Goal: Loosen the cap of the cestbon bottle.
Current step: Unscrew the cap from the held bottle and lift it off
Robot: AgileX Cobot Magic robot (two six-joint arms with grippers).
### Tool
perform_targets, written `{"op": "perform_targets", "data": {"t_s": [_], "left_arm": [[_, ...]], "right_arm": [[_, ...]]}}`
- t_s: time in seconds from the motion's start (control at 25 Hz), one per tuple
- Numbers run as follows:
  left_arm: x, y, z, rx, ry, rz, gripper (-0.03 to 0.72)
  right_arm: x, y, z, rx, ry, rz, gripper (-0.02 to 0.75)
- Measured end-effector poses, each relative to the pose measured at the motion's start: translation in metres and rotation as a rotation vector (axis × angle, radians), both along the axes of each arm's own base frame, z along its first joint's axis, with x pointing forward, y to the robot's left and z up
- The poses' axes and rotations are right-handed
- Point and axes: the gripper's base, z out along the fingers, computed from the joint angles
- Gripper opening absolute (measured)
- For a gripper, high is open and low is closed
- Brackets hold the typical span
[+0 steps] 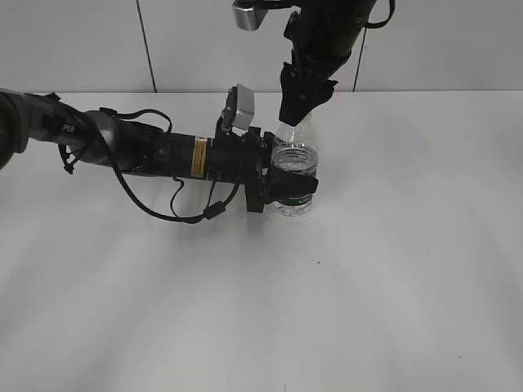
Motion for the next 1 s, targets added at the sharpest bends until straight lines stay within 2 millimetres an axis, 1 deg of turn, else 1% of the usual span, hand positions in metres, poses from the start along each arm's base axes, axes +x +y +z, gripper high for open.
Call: {"op": "perform_targets", "data": {"t_s": [0.32,0.44,0.64,0.84,1.0], "left_arm": [[0.0005,-0.0001,0.0002,0.001,0.008,0.004,0.407],[0.0005,-0.0001,0.0002,0.001,0.012,0.006,0.407],[0.0006,-0.0001,0.0003,0.003,0.014,0.005,0.407],[-0.0001,0.0001,-0.0005,0.015,0.008,-0.007,0.407],[-0.0002,0.0001,-0.0005,0.016,0.008,-0.008,0.407]], "right_arm": [[0.0011,0.0001,0.0044,0.054,0.072,-0.261,0.498],[0.0011,0.0001,0.0044,0.082,0.119,-0.401,0.499],[0.0011,0.0000,0.0044,0.140,0.218,-0.695,0.500],[0.0022,-0.0020,0.0039,0.168,0.271,-0.935,0.500],[0.0035,-0.0043,0.0035,0.178,0.284,-1.062,0.500]]}}
